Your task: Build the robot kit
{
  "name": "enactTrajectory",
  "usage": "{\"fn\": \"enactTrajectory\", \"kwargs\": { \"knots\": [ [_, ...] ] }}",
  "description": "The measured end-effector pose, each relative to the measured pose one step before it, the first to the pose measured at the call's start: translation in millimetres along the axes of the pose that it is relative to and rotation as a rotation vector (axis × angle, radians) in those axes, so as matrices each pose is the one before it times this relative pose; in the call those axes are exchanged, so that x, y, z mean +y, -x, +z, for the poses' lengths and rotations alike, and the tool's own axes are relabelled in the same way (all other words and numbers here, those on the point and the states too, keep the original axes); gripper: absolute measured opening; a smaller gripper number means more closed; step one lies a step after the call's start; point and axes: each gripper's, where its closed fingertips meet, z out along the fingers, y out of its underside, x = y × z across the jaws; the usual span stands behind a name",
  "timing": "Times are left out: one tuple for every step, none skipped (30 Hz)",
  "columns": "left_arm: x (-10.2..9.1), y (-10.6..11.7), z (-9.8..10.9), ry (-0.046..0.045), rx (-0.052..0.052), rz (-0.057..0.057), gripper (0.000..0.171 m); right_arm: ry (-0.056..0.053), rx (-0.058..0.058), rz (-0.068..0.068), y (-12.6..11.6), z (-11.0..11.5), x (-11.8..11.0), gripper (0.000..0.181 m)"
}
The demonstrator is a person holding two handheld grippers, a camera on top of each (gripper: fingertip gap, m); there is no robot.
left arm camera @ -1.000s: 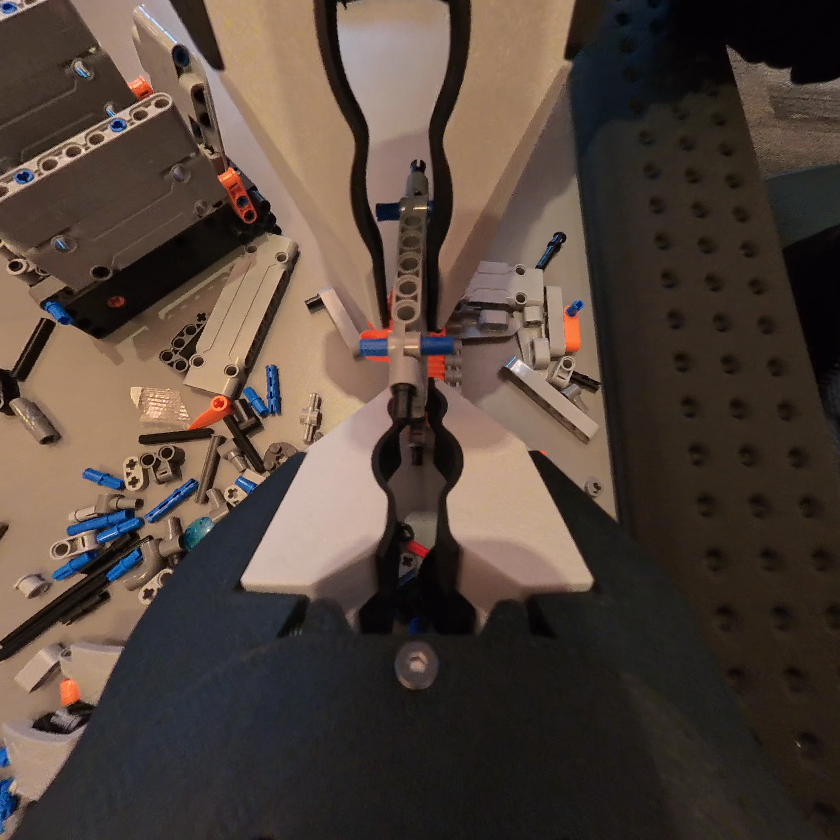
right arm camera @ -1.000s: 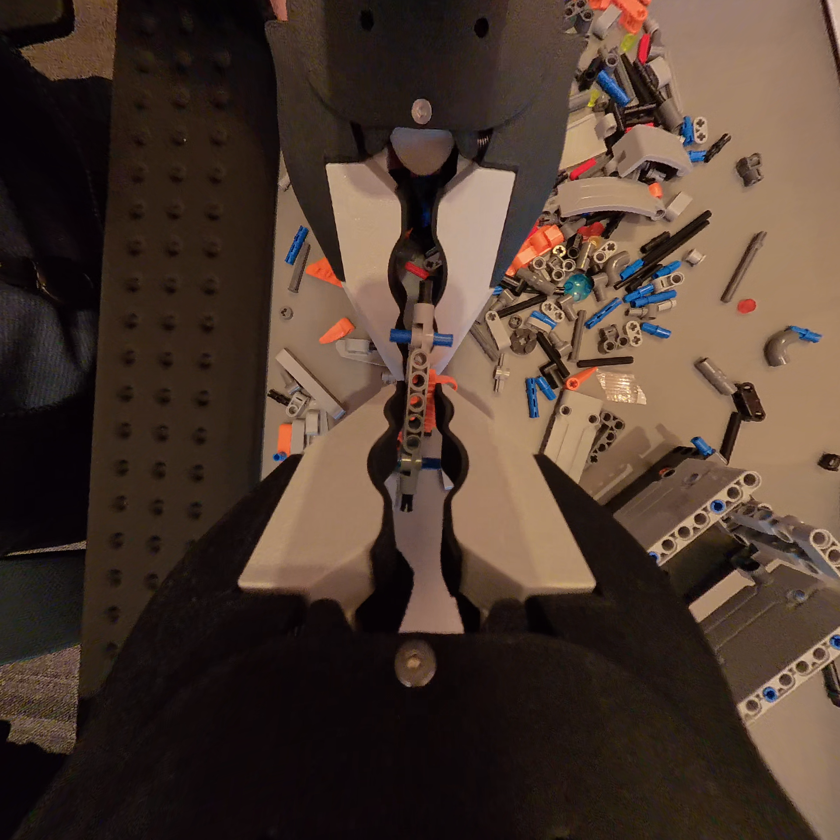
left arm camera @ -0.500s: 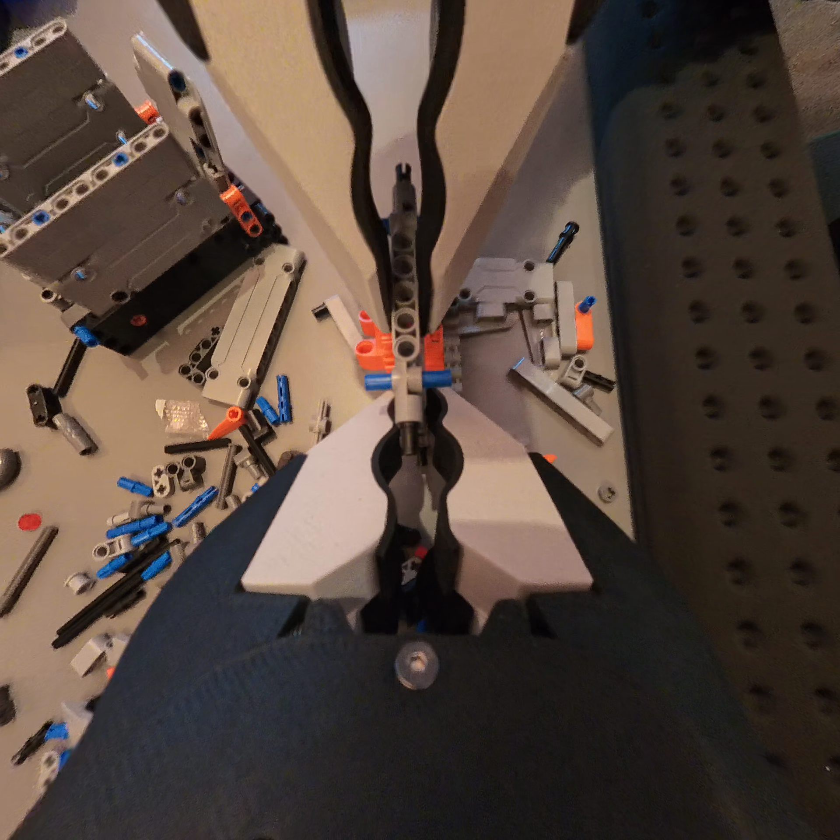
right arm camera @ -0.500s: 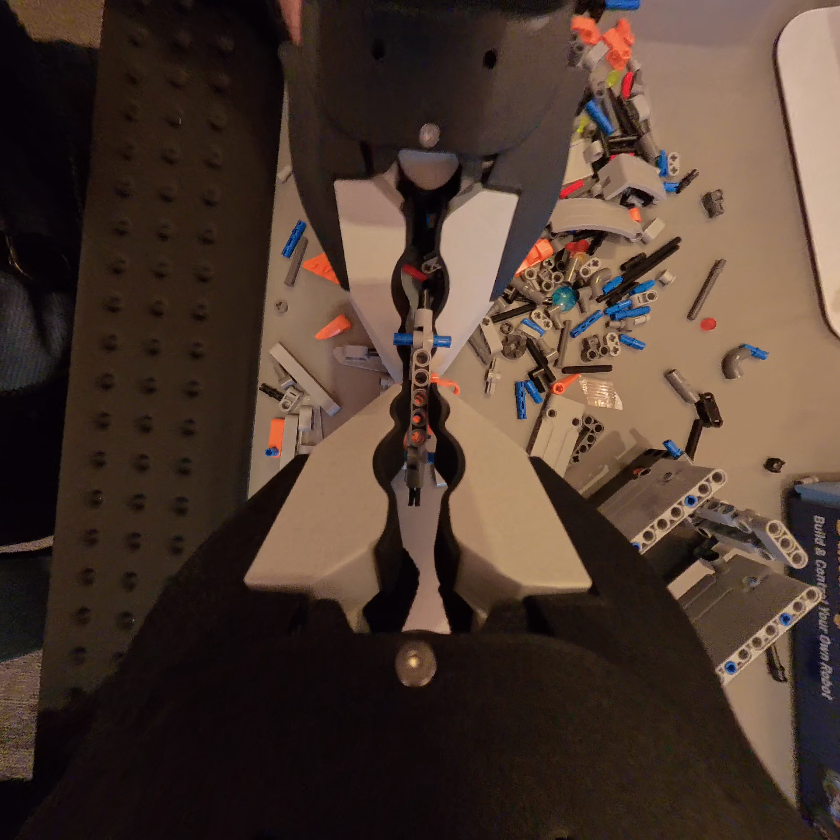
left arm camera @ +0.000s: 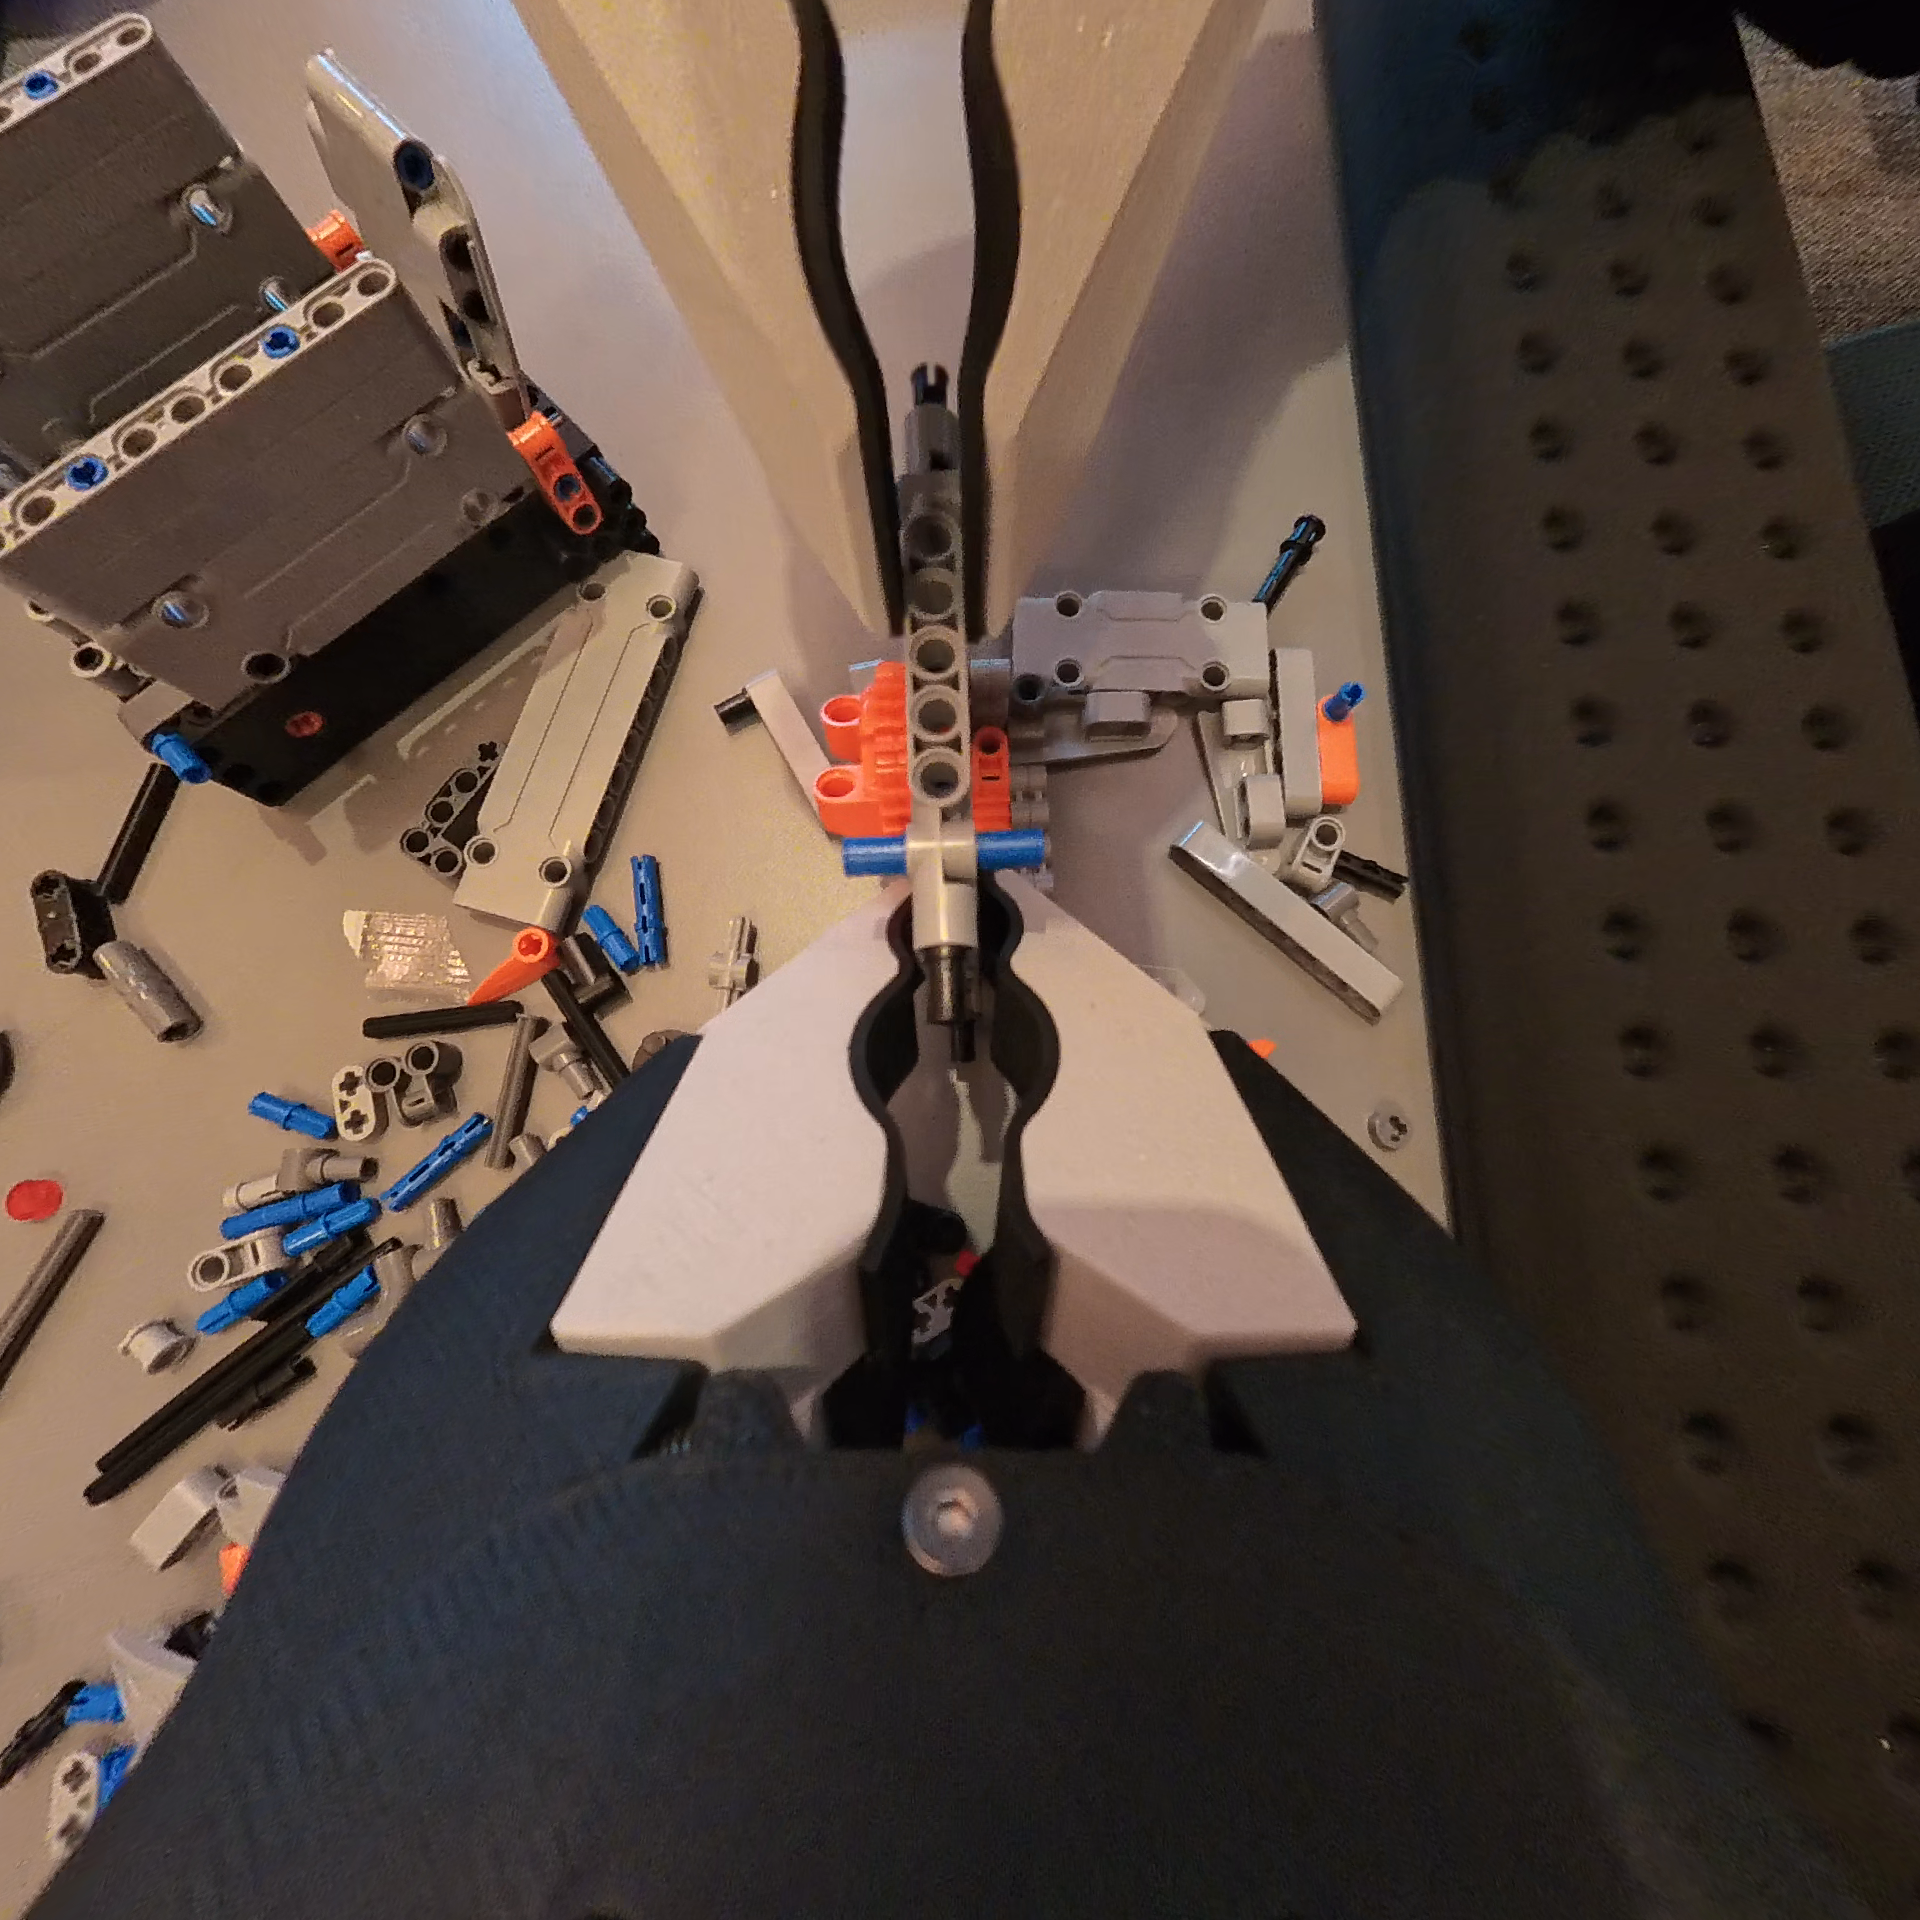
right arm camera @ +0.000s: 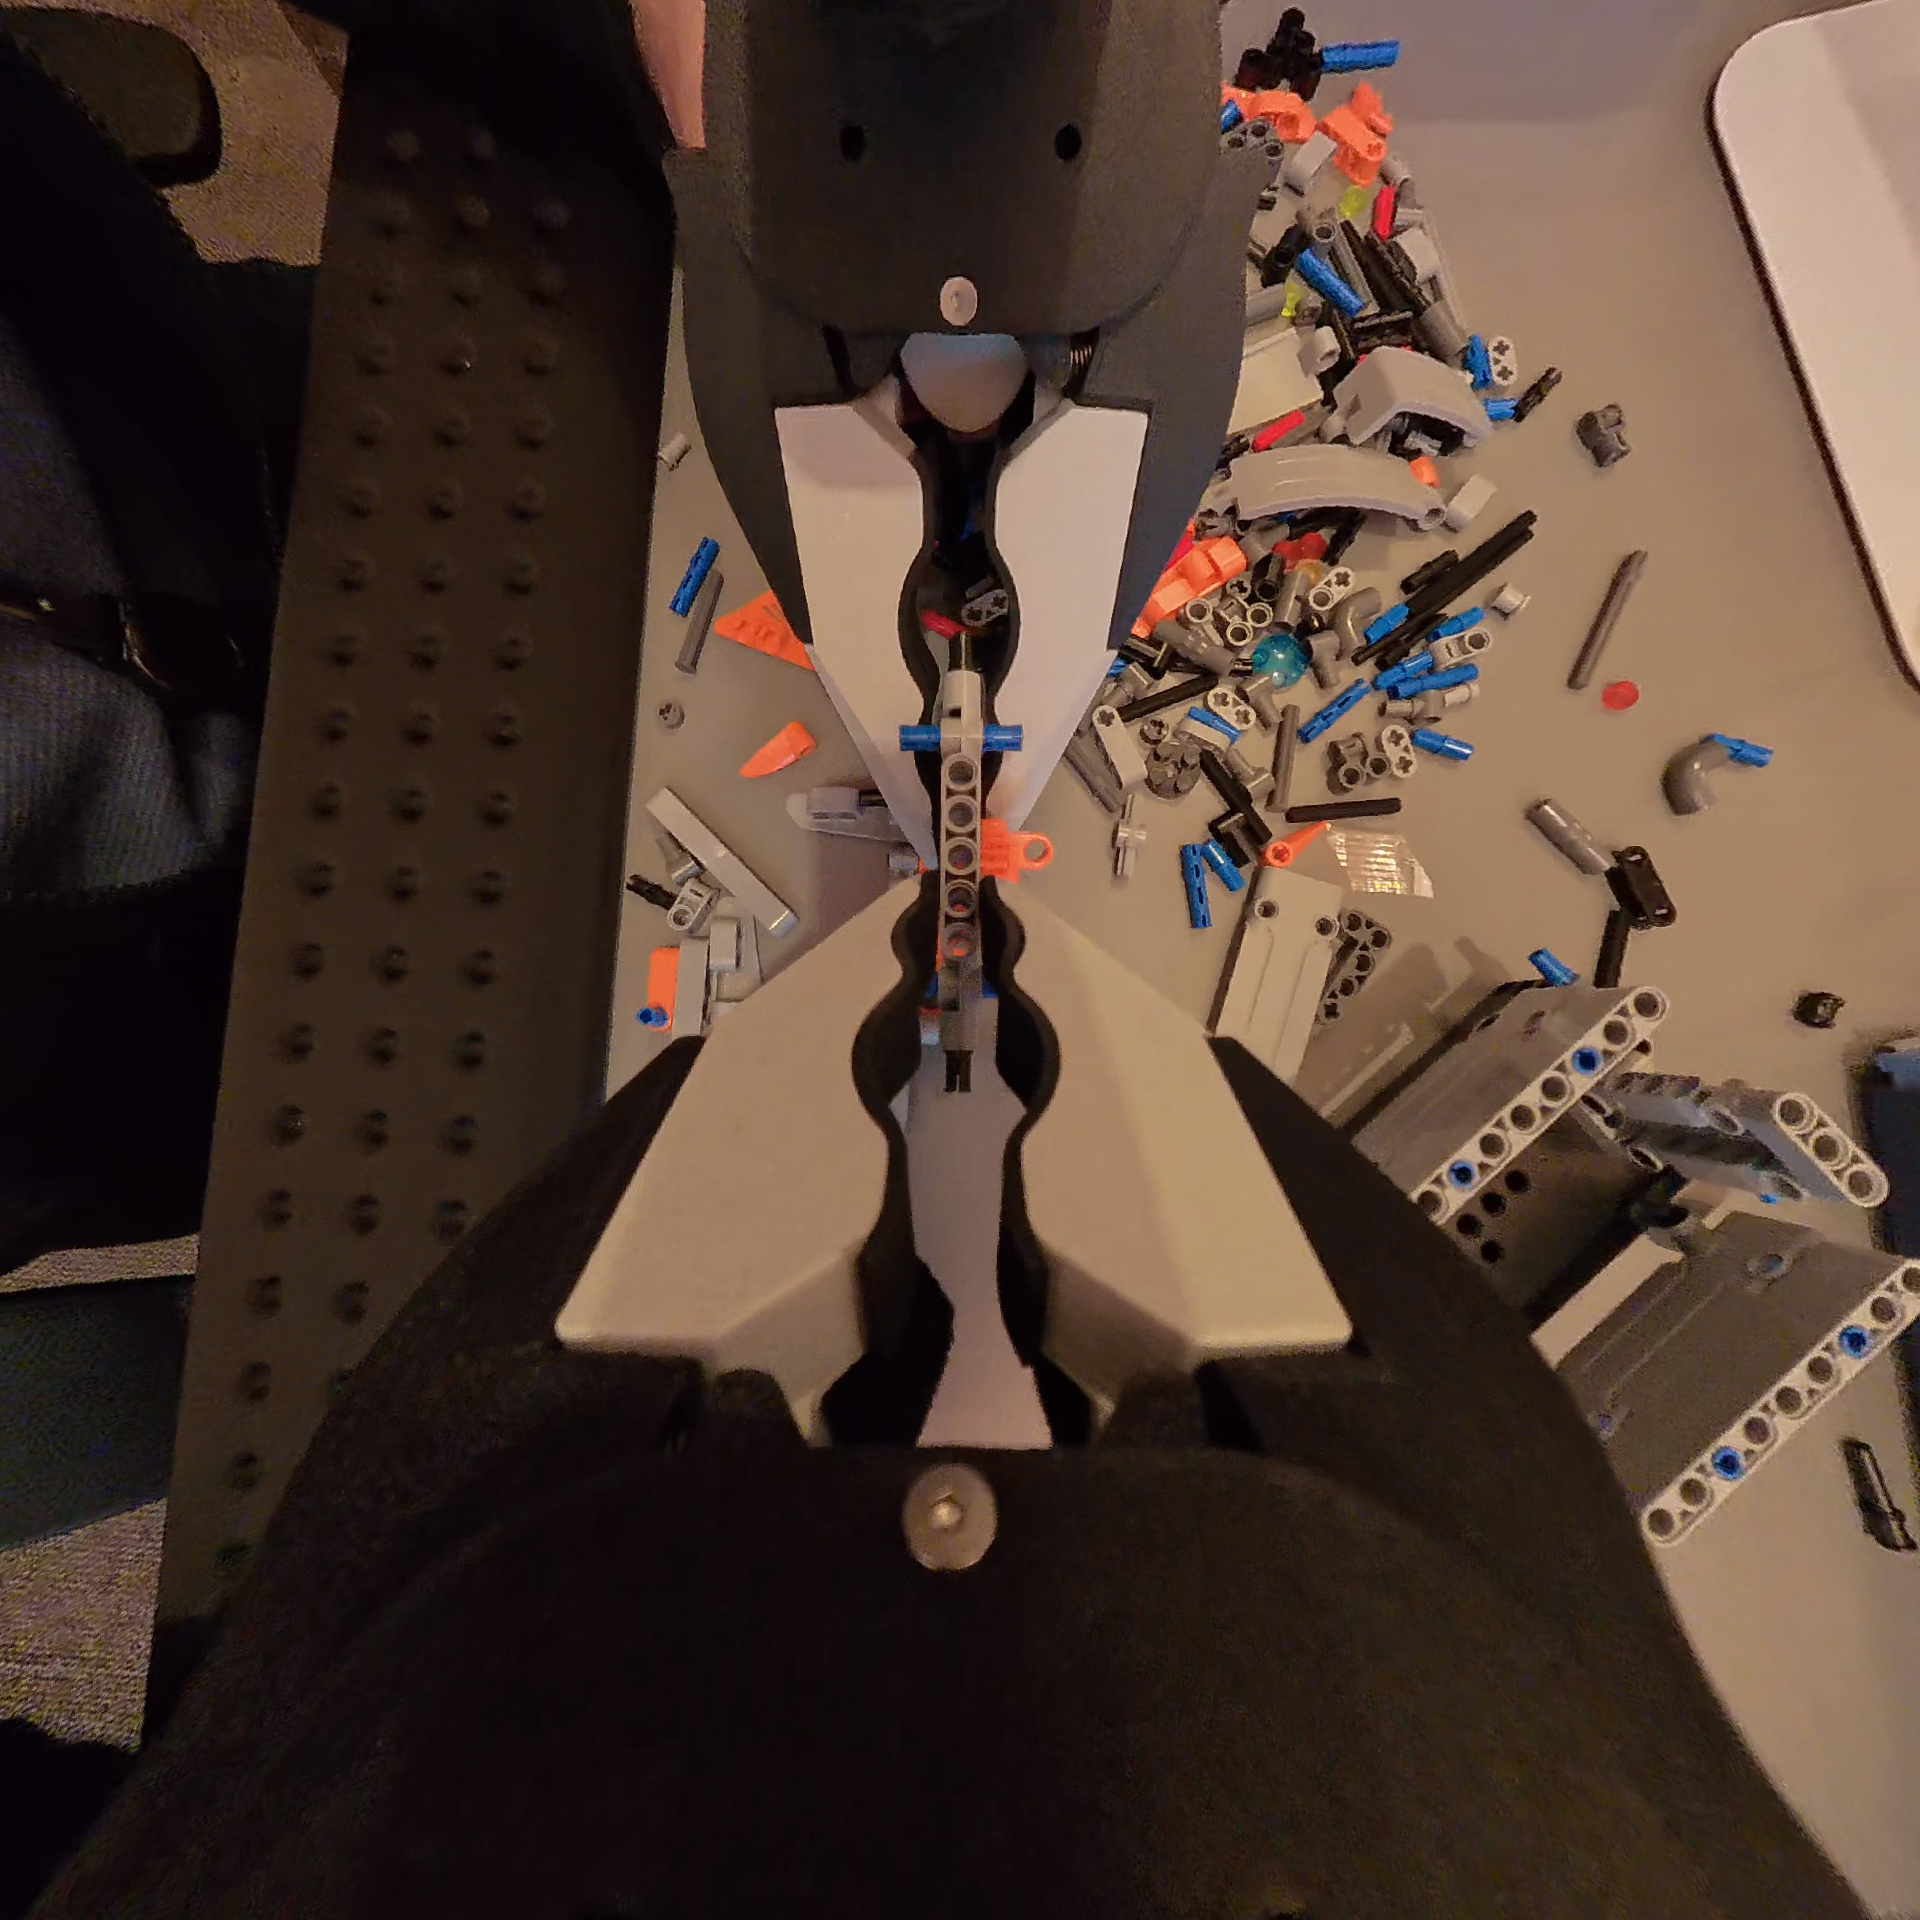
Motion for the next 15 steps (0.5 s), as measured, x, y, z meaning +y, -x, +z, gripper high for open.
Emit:
{"fn": "enactTrajectory", "kwargs": {
  "knots": [
    [-0.09, 0.24, 0.04, 0.00136, -0.0016, 0.0011, 0.005, 0.0048, 0.0033, -0.0001, -0.31, 0.18, 0.36, 0.005],
    [-0.17, -0.05, 0.12, -0.00296, 0.0033, -0.0053, 0.005, 0.0102, -0.0005, -0.0012, 0.64, -0.08, 0.65, 0.006],
    [-0.11, -0.35, -0.01, -0.00186, 0.0043, -0.0028, 0.005, 0.0082, -0.0006, -0.0091, 0.85, 0.08, 0.52, 0.006],
    [0.14, 0.17, 0.04, 0.00266, -0.0026, 0.0027, 0.005, 0.0034, -0.0005, -0.004, -0.04, 0.28, 0.3, 0.006],
    [0.05, 0.14, -0.09, 0.00367, -0.0044, 0.0036, 0.005, -0.0013, -0.014, 0.022, -0.18, 0.2, 0.67, 0.006],
    [-0.04, 0.2, 0.09, 0.00088, -0.0036, 0.0008, 0.005, -0.0056, -0.0143, 0.0199, -0.24, -0.01, 0.91, 0.006],
    [-0.16, -0.04, 0.08, 0.00104, -0.0016, 0.0016, 0.005, -0.0048, -0.0057, 0.0043, -0.05, 0.26, 0.44, 0.006],
    [0.12, 0.09, -0.02, 0.0015, 0.0006, 0.0015, 0.004, 0.0016, 0.0011, -0.0004, -0.04, 0.73, -0.34, 0.006],
    [0.1, -0.01, -0.1, -0.00014, 0.0037, -0.0021, 0.005, 0.0068, 0.0026, 0.0066, -0.34, 0.5, -0.5, 0.006],
    [-0.16, 0.33, 0.15, -0.00239, 0.0007, -0.0047, 0.005, 0.0042, 0.0028, 0.0063, -0.79, -0.19, 0.03, 0.006],
    [-0.06, -0.07, 0.03, -0.00042, 0.0002, -0.0006, 0.005, -0.0066, -0.0011, 0.0004, 0.0, -0.24, -0.36, 0.006],
    [-0.11, 0.02, 0.18, -0.00096, -0.0033, 0.0026, 0.005, -0.0094, -0.001, 0.0067, 0.21, -0.37, -0.55, 0.006],
    [-0.33, 0.04, 0.26, -0.0029, -0.0038, 0.0002, 0.005, -0.0055, -0.0007, 0.0145, 0.22, -0.51, -0.41, 0.005],
    [-0.53, -0.33, 0.38, -0.00183, -0.0028, -0.0018, 0.005, -0.0086, 0.0087, 0.0024, 0.15, -0.82, -1.36, 0.006],
    [-0.39, -0.89, -0.25, 0.00159, -0.0018, 0.0067, 0.005, -0.0281, 0.0128, -0.008, 1.23, -2.48, -4.0, 0.011]
  ]
}}
